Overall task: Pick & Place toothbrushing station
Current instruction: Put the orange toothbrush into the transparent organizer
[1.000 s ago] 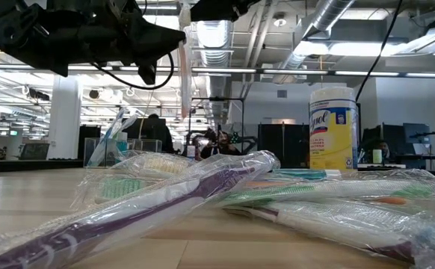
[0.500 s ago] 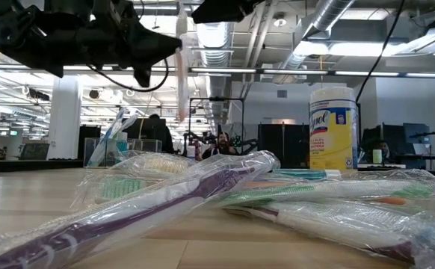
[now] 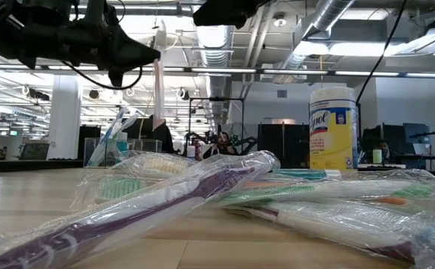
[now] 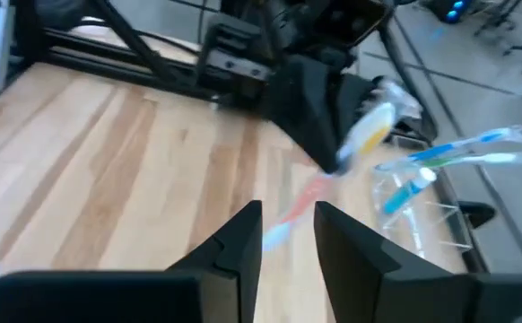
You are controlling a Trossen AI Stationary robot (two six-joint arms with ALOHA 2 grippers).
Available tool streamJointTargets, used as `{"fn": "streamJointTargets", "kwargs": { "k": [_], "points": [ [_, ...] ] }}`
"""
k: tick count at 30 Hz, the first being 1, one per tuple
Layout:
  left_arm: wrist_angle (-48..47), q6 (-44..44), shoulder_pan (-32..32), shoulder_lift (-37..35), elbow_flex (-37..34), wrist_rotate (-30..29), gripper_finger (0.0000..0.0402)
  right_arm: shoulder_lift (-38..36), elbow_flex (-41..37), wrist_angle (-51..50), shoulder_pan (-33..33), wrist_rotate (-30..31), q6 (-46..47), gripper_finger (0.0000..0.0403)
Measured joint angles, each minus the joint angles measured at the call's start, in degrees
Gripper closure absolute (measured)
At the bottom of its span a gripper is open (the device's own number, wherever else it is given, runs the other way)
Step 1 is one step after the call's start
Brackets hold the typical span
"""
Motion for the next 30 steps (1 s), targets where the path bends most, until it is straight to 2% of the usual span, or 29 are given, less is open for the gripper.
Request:
{"fn": "streamJointTargets", "kwargs": {
  "k": [9,21,30],
  "points": [
    [-7.0,1.3,0.0,-6.2,0.0,-3.8,0.0398,0.0,-0.2,-3.1,0.6,-1.5,2.4,0.0336],
    [-13.0,2.6,0.1,-12.1,0.0,-8.1,0.0397,-2.8,-17.0,14.2,1.2,-5.4,7.3,0.0343],
    [-17.9,5.1,0.6,-15.7,0.0,-15.8,0.0396,-7.9,-23.4,16.9,1.1,-5.8,9.0,0.0343]
  ]
}}
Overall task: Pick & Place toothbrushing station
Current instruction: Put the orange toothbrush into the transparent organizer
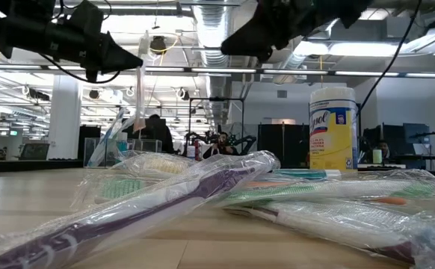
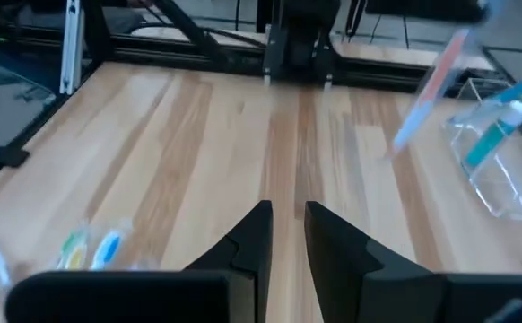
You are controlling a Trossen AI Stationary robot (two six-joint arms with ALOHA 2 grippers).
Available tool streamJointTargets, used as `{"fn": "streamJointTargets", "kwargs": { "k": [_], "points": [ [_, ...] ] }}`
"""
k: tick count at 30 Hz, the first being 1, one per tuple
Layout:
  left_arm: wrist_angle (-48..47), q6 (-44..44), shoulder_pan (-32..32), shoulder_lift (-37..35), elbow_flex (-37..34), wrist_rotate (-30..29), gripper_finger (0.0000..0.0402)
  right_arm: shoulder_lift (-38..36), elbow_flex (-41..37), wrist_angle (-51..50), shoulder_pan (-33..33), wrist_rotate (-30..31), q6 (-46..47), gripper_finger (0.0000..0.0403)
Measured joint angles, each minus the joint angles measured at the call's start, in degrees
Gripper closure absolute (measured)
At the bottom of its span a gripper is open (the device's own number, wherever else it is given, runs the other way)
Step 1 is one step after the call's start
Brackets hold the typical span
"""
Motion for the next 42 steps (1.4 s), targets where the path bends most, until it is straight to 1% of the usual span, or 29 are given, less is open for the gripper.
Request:
{"fn": "streamJointTargets", "kwargs": {
  "k": [7,12,16,22,37,42],
  "points": [
    [-2.9,0.5,5.2,-4.2,0.0,-2.7,0.0396,-5.9,-7.9,7.8,0.0,0.1,3.1,0.0343],
    [-7.0,0.4,11.3,-6.2,0.3,-3.1,0.0396,-8.3,-11.3,8.7,0.3,0.2,4.0,0.0343],
    [-13.1,0.3,16.1,-6.2,3.1,-3.0,0.0396,-8.7,-11.5,9.1,0.3,0.2,4.0,0.0343],
    [-18.0,0.5,21.5,-6.2,6.5,-1.2,0.0396,-8.6,-11.5,9.3,0.4,0.2,4.0,0.0343],
    [-19.1,3.3,35.6,-6.1,6.9,-1.1,0.0396,-8.6,-11.5,9.2,0.4,0.2,4.0,0.0343],
    [-19.2,3.3,38.5,-6.1,6.9,-1.1,0.0396,-8.5,-11.5,9.3,0.4,0.2,3.7,0.0343]
  ]
}}
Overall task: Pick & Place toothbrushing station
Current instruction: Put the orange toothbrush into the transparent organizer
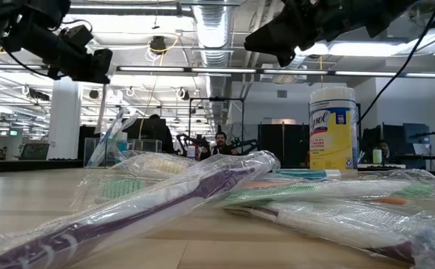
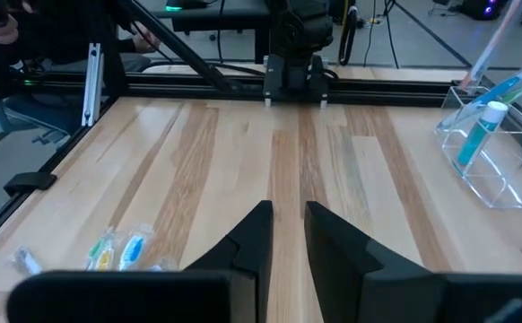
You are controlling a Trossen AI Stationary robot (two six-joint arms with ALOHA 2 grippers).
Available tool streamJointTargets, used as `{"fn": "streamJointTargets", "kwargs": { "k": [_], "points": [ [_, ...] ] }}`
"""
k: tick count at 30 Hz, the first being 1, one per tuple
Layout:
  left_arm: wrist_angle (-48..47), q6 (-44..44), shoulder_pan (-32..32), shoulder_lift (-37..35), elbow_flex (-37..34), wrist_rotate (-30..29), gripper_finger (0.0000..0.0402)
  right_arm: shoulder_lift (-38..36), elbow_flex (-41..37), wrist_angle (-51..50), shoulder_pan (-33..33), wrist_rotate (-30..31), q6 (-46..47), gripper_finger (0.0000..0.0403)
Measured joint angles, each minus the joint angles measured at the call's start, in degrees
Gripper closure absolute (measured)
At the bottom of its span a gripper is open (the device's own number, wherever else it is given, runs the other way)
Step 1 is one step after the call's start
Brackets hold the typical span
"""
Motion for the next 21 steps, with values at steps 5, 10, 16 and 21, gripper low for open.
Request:
{"fn": "streamJointTargets", "kwargs": {
  "k": [5,10,16,21],
  "points": [
    [0.1,0.0,1.0,0.4,0.0,0.0,0.0396,0.0,0.0,0.0,0.0,0.0,-0.2,0.0343],
    [0.8,0.0,1.0,3.4,0.0,0.0,0.0396,0.0,0.0,0.0,0.0,0.0,-0.2,0.0343],
    [4.2,0.2,1.9,8.1,-0.1,-1.4,0.0396,0.0,0.0,0.0,0.0,0.0,-0.3,0.0343],
    [4.8,0.1,1.6,9.7,-0.1,-1.4,0.0396,0.0,0.0,0.0,0.0,0.0,-0.4,0.0343]
  ]
}}
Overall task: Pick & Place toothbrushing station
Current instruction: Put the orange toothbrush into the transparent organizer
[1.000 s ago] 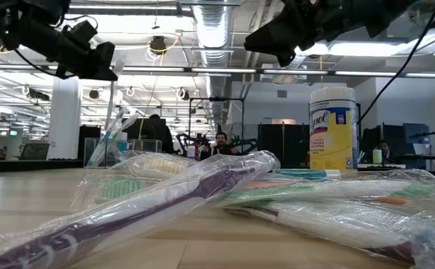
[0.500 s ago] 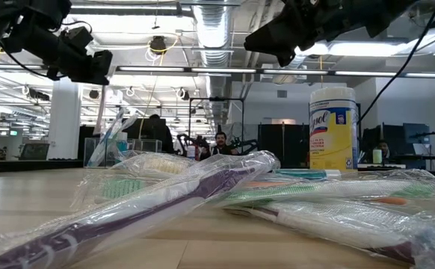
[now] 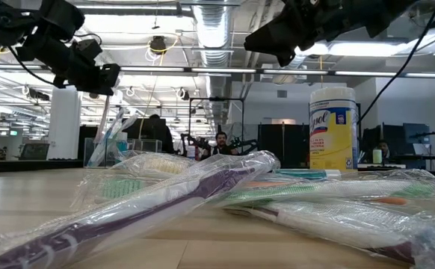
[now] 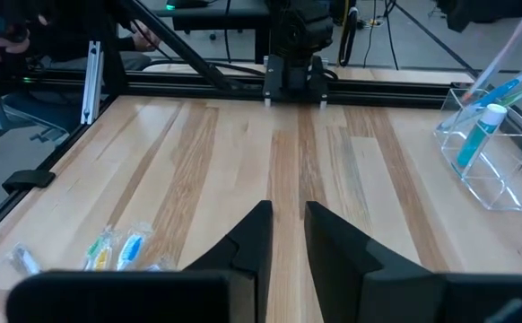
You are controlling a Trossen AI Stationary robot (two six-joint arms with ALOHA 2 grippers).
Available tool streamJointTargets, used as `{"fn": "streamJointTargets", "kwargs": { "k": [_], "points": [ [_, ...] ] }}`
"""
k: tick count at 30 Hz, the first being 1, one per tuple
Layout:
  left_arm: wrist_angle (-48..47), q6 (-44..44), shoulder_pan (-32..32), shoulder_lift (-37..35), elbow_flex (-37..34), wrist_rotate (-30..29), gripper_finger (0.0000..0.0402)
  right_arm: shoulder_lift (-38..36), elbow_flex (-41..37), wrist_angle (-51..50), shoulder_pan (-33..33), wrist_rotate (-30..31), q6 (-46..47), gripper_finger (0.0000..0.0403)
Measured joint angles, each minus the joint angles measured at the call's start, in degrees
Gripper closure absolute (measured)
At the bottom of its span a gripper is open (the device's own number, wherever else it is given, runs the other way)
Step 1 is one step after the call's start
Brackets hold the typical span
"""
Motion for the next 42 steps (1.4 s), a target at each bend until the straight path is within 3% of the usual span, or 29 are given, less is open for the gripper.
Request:
{"fn": "streamJointTargets", "kwargs": {
  "k": [42],
  "points": [
    [15.6,-2.1,1.4,2.5,-14.9,0.0,0.0389,1.2,0.0,1.6,0.0,0.0,-0.9,0.0343]
  ]
}}
